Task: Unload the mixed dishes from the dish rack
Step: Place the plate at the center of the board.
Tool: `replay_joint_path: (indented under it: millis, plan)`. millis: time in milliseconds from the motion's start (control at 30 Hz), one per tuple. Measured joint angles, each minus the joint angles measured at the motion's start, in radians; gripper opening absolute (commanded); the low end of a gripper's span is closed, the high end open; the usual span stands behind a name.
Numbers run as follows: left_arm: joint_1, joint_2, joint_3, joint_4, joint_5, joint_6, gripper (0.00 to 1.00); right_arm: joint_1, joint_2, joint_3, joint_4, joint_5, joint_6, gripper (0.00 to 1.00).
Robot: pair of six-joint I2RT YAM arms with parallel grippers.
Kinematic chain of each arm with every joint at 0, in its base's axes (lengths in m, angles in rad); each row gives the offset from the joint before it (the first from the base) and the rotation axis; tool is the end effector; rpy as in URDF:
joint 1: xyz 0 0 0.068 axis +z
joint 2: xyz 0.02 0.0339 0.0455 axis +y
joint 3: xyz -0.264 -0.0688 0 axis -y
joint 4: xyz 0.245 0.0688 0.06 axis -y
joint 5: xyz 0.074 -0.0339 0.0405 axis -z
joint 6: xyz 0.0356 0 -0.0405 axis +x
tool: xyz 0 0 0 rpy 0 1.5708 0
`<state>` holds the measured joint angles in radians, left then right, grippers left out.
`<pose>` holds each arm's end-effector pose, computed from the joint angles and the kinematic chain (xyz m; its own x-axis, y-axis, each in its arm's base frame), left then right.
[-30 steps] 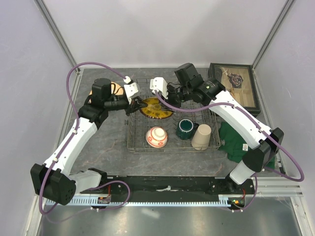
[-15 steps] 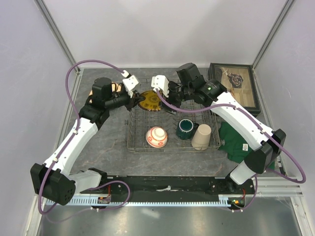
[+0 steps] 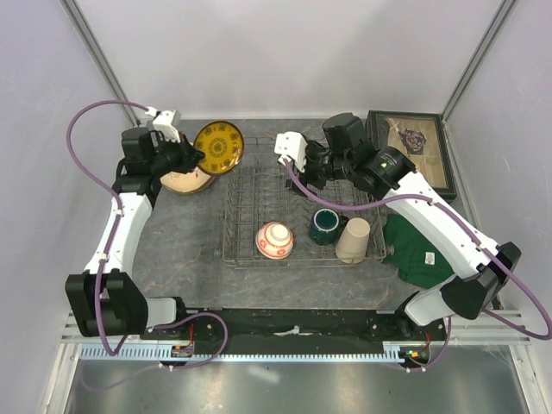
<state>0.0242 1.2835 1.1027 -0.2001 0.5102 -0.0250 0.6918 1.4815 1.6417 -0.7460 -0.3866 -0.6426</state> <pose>0.2949 -0.0103 0.3426 -0.3823 -0.0311 -0.9235 0.4227 0.8829 -0.2047 0.2362 0.2131 0.4156 0.1582 -0.5897 -0.7920 -0.9218 0.1992 -0.3325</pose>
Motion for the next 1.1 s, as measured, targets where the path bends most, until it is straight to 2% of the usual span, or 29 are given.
replay_joint_path:
  millis: [500, 767, 1100]
  plan:
    - [0.263, 0.191, 0.015, 0.085, 0.040, -0.386, 0.02, 0.000, -0.005, -0.050, -0.003, 0.019, -0.001, 0.84]
    - [0.321, 0.294, 0.014, 0.124, 0.078, -0.530, 0.02, 0.000, -0.013, -0.059, -0.003, 0.025, -0.001, 0.84]
    - [0.354, 0.426, 0.014, 0.181, 0.105, -0.609, 0.02, 0.000, -0.013, -0.065, -0.003, 0.028, -0.001, 0.84]
